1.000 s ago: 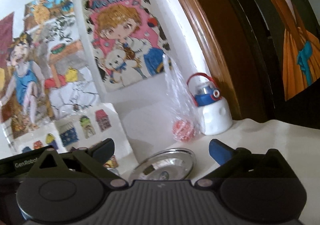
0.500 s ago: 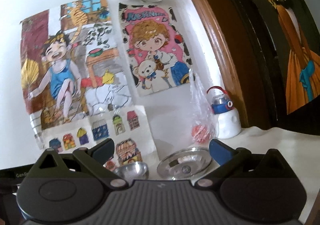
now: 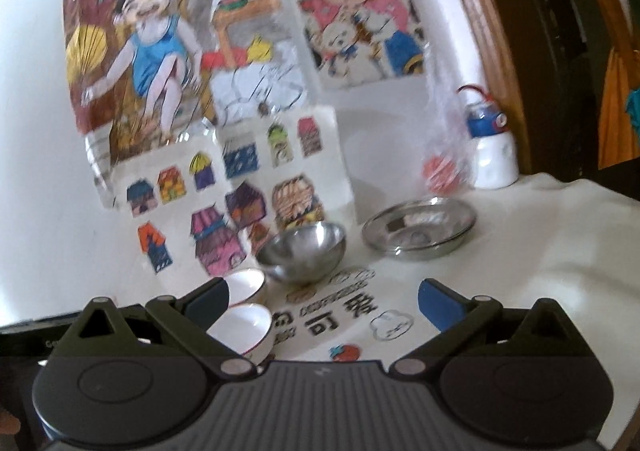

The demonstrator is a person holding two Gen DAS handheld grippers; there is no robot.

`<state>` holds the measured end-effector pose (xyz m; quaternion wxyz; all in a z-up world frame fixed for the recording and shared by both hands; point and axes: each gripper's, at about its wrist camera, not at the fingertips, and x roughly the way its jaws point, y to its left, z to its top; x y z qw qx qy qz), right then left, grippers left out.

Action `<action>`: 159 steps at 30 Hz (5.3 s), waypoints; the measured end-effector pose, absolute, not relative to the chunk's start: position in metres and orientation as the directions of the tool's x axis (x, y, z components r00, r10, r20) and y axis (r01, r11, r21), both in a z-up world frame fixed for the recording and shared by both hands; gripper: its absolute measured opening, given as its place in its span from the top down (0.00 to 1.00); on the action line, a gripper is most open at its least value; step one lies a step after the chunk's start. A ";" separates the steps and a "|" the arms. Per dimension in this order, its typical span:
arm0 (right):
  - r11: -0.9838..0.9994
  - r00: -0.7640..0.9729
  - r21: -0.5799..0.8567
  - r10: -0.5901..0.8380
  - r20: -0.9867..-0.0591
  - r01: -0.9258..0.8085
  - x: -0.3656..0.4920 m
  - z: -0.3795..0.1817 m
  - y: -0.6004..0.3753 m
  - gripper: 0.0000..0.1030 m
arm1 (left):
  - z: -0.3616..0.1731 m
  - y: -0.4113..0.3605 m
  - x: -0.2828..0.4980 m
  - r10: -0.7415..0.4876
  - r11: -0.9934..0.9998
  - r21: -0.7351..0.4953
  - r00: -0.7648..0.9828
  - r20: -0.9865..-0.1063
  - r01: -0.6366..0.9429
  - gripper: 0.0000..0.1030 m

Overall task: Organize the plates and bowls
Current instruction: 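Raise both open grippers away from the plates and bowls, then move both open grippers to the rim of the deep steel bowl, then close the left gripper on the steel bowl rim while the right gripper closes too, then lift the steel bowl with both grippers, carry it away from the plates, lower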

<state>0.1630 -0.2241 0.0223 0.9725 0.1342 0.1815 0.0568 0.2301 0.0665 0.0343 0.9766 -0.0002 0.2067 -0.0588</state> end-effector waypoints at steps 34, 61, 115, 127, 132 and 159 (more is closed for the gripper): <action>0.960 0.866 0.277 0.161 -0.473 -0.027 0.355 -0.012 -0.234 0.00 | 0.042 0.031 0.400 -0.109 0.963 0.173 0.882 -0.459 0.209 0.01; 0.892 0.862 0.429 0.325 -0.390 -0.142 0.363 -0.032 -0.245 0.06 | 0.017 -0.023 0.471 -0.199 0.947 0.097 0.797 -0.571 0.306 0.01; 0.851 0.829 0.514 0.363 -0.425 -0.108 0.367 -0.035 -0.258 0.64 | 0.040 -0.070 0.459 -0.238 0.931 0.072 0.746 -0.623 0.357 0.81; 0.858 0.851 0.507 0.328 -0.411 -0.086 0.304 0.006 -0.278 0.64 | 0.084 -0.074 0.390 -0.331 0.918 -0.004 0.763 -0.555 0.396 0.81; 0.850 0.836 0.521 0.344 -0.427 -0.084 0.263 0.018 -0.281 0.64 | 0.091 -0.072 0.348 -0.336 0.918 -0.018 0.751 -0.569 0.397 0.81; 0.839 0.498 0.474 0.541 -0.677 -0.267 0.148 0.002 -0.235 0.61 | 0.037 0.007 0.192 -0.256 0.958 -0.119 0.592 -0.764 0.261 0.74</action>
